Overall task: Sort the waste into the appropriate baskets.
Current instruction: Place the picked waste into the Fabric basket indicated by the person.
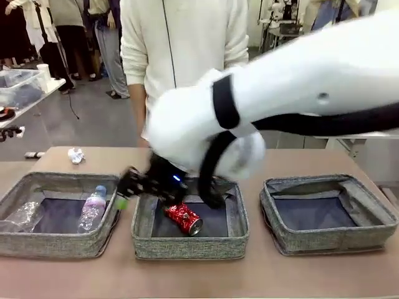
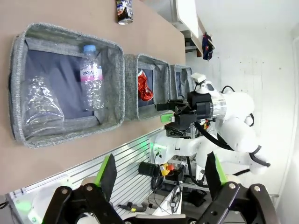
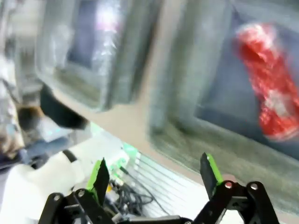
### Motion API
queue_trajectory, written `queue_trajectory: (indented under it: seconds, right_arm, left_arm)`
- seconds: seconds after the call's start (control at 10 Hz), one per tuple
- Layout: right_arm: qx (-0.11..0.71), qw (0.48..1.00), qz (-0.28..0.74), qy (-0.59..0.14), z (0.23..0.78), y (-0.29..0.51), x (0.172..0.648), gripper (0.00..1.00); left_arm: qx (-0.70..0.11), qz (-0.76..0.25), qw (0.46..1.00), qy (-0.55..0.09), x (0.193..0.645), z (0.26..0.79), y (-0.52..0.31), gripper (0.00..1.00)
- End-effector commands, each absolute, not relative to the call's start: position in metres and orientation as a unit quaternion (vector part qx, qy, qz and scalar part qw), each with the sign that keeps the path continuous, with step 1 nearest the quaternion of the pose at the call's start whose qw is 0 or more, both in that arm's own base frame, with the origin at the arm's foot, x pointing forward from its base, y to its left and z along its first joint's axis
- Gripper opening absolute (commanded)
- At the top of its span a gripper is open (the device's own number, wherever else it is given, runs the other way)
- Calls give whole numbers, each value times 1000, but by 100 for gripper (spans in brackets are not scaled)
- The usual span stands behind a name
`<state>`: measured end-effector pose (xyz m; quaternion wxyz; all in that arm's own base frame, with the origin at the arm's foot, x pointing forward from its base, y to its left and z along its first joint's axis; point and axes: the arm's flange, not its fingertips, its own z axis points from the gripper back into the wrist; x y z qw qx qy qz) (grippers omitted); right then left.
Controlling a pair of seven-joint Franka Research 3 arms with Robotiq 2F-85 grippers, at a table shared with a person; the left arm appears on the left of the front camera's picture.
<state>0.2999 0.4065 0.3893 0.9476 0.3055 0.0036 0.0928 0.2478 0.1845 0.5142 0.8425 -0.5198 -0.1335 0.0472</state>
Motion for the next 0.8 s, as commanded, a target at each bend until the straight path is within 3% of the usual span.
queue_trajectory:
  seconds: [0.0, 0.1, 0.2, 0.3, 0.5, 0.7]
  right_arm:
    - [299, 940, 164, -22, 408, 458, 309, 100]
    - [299, 940, 164, -22, 408, 458, 309, 100]
    - [303, 948, 93, 0, 389, 393, 298, 100]
    - [358, 927, 102, 28, 386, 415, 320, 100]
    - [602, 798, 6, 34, 394, 349, 327, 100]
    - [717, 696, -32, 23, 402, 276, 301, 100]
  left_arm:
    - [-515, 51, 846, -129, 248, 516, 185, 98]
    - [-515, 51, 846, -129, 248, 516, 185, 98]
    - [-515, 51, 846, -129, 248, 516, 185, 98]
    - [-520, 48, 843, -133, 248, 514, 184, 98]
    - [-564, 24, 817, -117, 258, 510, 155, 98]
    - [-621, 22, 781, -69, 274, 497, 127, 98]
